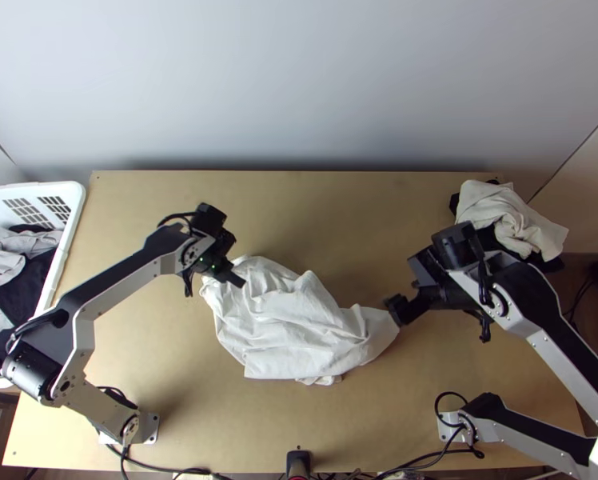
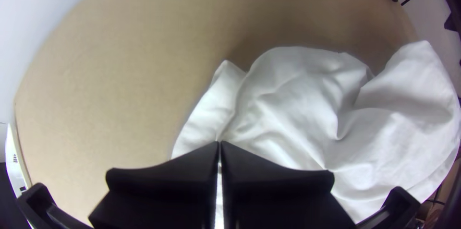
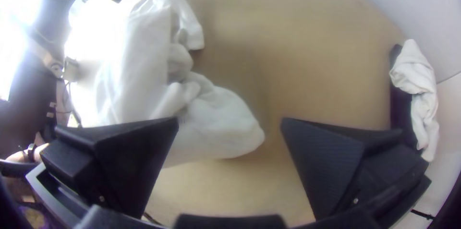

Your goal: Fold the t-shirt

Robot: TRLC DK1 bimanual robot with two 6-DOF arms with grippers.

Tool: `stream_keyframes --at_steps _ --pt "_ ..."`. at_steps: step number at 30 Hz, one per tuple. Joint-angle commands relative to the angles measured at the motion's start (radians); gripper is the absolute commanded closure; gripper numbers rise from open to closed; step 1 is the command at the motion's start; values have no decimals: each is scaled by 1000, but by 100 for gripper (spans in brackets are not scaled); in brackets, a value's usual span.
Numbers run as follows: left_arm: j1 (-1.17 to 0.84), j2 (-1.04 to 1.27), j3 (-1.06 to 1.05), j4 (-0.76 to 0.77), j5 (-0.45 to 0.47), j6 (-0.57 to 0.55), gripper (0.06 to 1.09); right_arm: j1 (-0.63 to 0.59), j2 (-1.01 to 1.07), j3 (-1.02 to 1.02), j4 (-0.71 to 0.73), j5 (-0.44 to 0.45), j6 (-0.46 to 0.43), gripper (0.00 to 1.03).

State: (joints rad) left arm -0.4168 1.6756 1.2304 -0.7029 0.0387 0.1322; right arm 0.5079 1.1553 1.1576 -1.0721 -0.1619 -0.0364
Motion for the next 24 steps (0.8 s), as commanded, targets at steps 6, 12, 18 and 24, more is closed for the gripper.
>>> stream_keyframes --at_steps 6,12,18,24 --pt "26 -77 18 -30 4 -16 105 52 60 21 -74 -174 47 7" --pt "23 -113 17 -46 3 -19 105 61 178 36 -6 -265 76 10" --pt "26 -142 23 -63 3 -19 105 80 254 42 57 -309 104 13" --pt "38 -155 21 -69 3 -17 105 81 294 37 77 -323 104 33"
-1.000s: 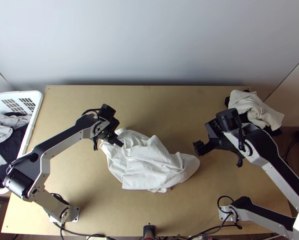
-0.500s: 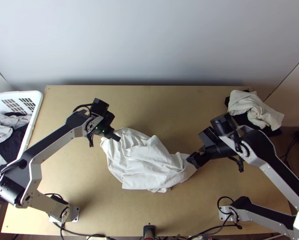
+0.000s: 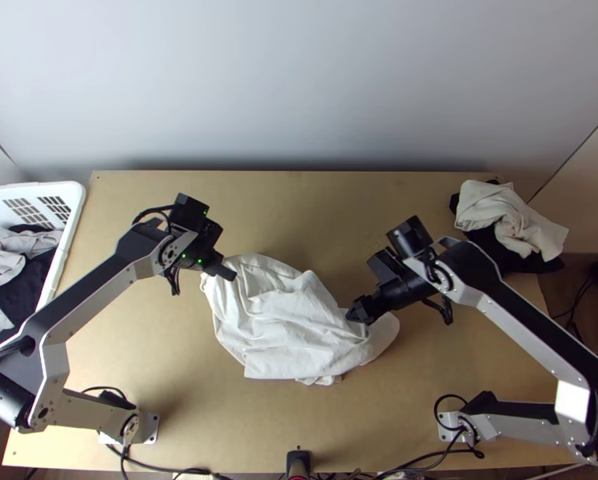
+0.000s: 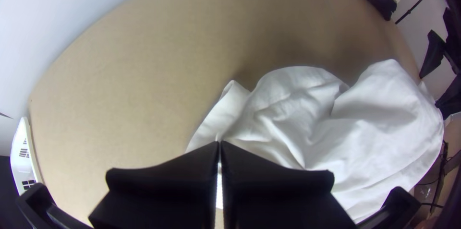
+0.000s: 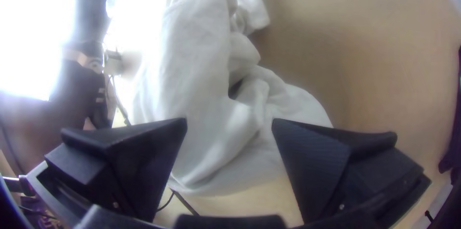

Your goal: Fold the t-shirt

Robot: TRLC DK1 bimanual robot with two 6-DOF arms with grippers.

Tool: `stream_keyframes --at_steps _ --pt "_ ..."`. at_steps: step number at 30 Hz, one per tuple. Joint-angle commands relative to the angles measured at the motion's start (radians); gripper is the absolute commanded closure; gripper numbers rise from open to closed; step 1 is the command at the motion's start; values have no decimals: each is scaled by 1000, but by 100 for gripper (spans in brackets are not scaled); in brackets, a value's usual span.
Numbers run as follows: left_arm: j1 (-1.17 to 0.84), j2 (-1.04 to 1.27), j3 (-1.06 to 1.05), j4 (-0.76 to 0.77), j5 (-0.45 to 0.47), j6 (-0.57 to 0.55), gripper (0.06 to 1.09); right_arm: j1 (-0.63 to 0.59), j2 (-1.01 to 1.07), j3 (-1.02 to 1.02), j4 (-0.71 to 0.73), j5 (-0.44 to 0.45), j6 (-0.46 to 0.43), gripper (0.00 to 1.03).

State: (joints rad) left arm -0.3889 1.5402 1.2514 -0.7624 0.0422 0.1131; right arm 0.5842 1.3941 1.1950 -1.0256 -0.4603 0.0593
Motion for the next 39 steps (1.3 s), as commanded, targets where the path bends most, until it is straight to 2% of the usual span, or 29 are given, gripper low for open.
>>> stream_keyframes --at_steps 1,4,8,10,15,20,30,39 --pt "10 -23 0 -9 -1 2 105 2 56 -3 32 -24 8 36" --pt "12 -28 -1 -9 -1 2 105 -3 63 -14 33 -23 2 50" --pt "13 -35 5 -9 -1 2 105 -9 66 -32 38 -21 -32 90" --pt "18 -46 11 -11 -1 7 105 -26 63 -29 39 -21 -39 100" --pt "65 -100 62 -12 1 16 105 -87 25 58 39 -21 -47 100" --pt "128 -176 155 12 1 8 105 -173 20 284 24 23 -44 100" --pt "209 -262 388 112 -2 0 105 -173 51 678 1 236 -56 100" --pt "269 -342 488 284 -15 10 105 -132 17 827 53 486 -190 100"
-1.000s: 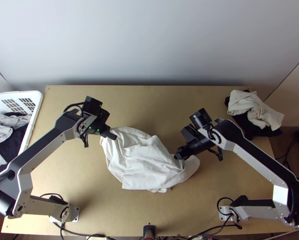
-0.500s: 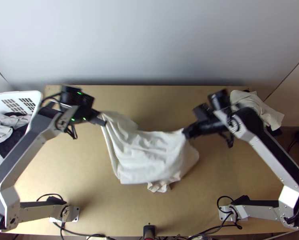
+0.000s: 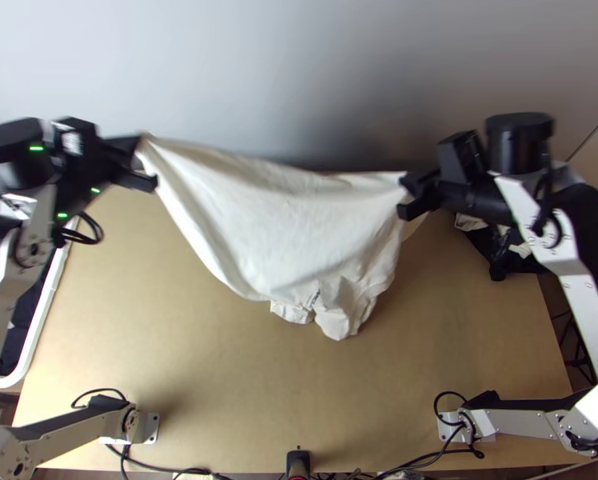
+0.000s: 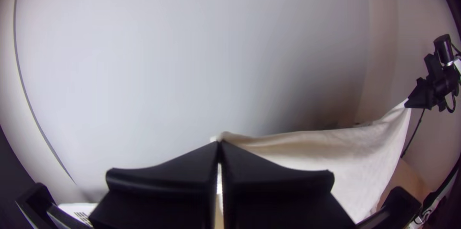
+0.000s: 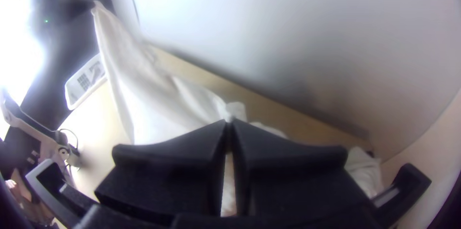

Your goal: Fold the t-shirt

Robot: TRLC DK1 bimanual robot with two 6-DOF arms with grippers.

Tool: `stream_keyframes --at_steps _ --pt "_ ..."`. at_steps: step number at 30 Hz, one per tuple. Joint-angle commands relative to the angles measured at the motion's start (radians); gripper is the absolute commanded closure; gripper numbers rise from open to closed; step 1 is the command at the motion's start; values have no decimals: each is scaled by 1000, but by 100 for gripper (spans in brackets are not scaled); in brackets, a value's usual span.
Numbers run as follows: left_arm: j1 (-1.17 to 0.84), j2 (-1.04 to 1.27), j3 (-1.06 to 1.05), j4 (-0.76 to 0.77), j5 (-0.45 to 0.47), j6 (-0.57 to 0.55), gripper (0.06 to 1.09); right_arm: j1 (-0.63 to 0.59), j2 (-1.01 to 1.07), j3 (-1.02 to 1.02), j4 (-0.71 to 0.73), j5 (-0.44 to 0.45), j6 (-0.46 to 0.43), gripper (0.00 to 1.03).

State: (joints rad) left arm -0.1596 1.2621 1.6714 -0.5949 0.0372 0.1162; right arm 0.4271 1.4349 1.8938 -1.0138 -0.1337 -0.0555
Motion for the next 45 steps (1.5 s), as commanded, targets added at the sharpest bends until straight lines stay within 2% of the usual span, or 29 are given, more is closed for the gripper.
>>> stream_keyframes --at_steps 1,5,10,18,23,27,31,35,39,45 --pt "40 -79 68 136 -14 11 105 38 -31 139 57 190 -95 100" --pt "42 -135 67 225 -33 14 105 82 -65 172 104 290 -158 100" --pt "42 -208 67 333 -56 59 105 90 -131 174 178 347 -199 100" --pt "48 -293 65 391 -59 128 105 91 -232 183 346 394 -300 100" --pt "43 -352 67 385 -56 148 105 107 -288 191 373 394 -331 100" --pt "3 -423 62 311 -26 143 105 128 -320 203 334 394 -326 100" --pt "-12 -481 48 196 59 128 105 168 -327 228 273 394 -308 100" --pt "-12 -501 42 49 79 122 105 196 -326 226 205 384 -241 100" --pt "-12 -543 -45 -137 121 91 105 196 -324 133 184 318 -164 100" --pt "-12 -635 -269 -197 127 22 105 206 -300 -50 199 195 -86 100"
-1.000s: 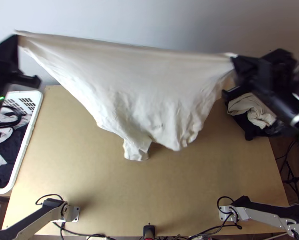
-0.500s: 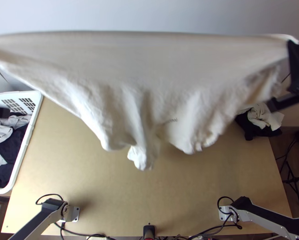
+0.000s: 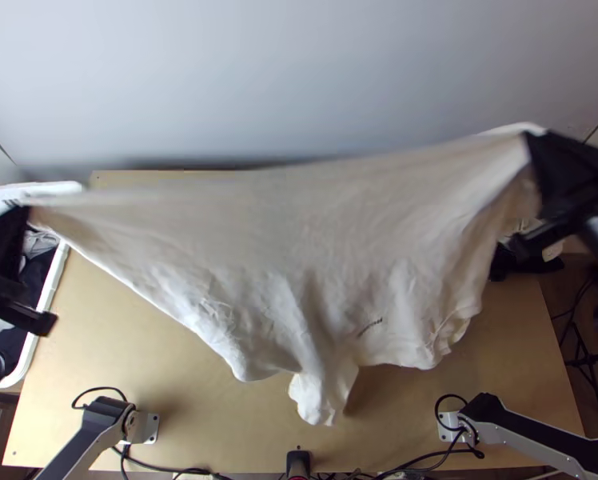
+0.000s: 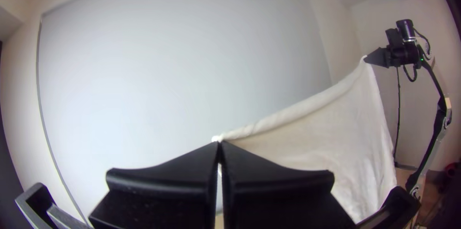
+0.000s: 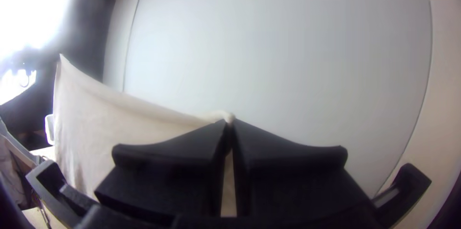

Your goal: Fold the t-shirt

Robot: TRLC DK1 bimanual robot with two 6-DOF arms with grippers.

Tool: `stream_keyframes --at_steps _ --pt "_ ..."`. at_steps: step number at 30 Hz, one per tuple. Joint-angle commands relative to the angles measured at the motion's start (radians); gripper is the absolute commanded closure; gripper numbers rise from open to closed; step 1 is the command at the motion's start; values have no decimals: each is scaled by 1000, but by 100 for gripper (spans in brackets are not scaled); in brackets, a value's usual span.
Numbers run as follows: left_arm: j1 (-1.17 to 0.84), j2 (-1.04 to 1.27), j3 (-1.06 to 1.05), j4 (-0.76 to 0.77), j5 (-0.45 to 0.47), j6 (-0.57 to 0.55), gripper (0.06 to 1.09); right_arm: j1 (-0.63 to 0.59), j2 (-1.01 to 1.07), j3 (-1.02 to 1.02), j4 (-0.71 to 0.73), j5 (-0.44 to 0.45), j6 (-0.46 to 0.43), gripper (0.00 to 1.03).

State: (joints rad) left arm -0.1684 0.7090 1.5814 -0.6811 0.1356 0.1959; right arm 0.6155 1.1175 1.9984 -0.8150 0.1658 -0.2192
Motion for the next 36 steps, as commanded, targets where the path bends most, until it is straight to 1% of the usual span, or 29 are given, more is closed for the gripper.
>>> stream_keyframes --at_steps 1,2,3,5,6,11,13,17,21,24,27,30,32,36 --pt "-2 -88 -216 -110 27 -72 105 18 30 -187 13 -120 89 100" --pt "1 -92 -253 -110 25 -82 105 12 41 -225 25 -127 95 100" --pt "3 -94 -293 -110 22 -92 105 -7 53 -266 43 -158 96 100" --pt "3 -95 -363 -100 18 -122 105 -85 73 -372 122 -264 118 100" --pt "0 -92 -394 -95 19 -135 105 -105 85 -420 160 -292 129 100" --pt "-29 -52 -531 -3 18 -177 105 -163 182 -613 386 -316 158 100" --pt "-31 -20 -569 63 12 -179 105 -194 235 -653 467 -316 159 100" --pt "-52 78 -607 183 6 -184 105 -264 363 -648 562 -318 167 100" --pt "-122 178 -650 302 -25 -182 105 -301 466 -593 576 -319 161 100" --pt "-143 274 -682 420 -30 -170 105 -313 530 -544 579 -319 150 100" --pt "-163 382 -672 557 -50 -167 105 -339 578 -507 583 -318 152 100" --pt "-177 504 -612 657 -87 -181 105 -365 601 -503 600 -278 142 100" --pt "-177 578 -578 719 -97 -193 105 -381 613 -503 605 -239 119 100" --pt "-177 722 -515 802 -117 -197 105 -427 651 -500 628 -209 70 100"
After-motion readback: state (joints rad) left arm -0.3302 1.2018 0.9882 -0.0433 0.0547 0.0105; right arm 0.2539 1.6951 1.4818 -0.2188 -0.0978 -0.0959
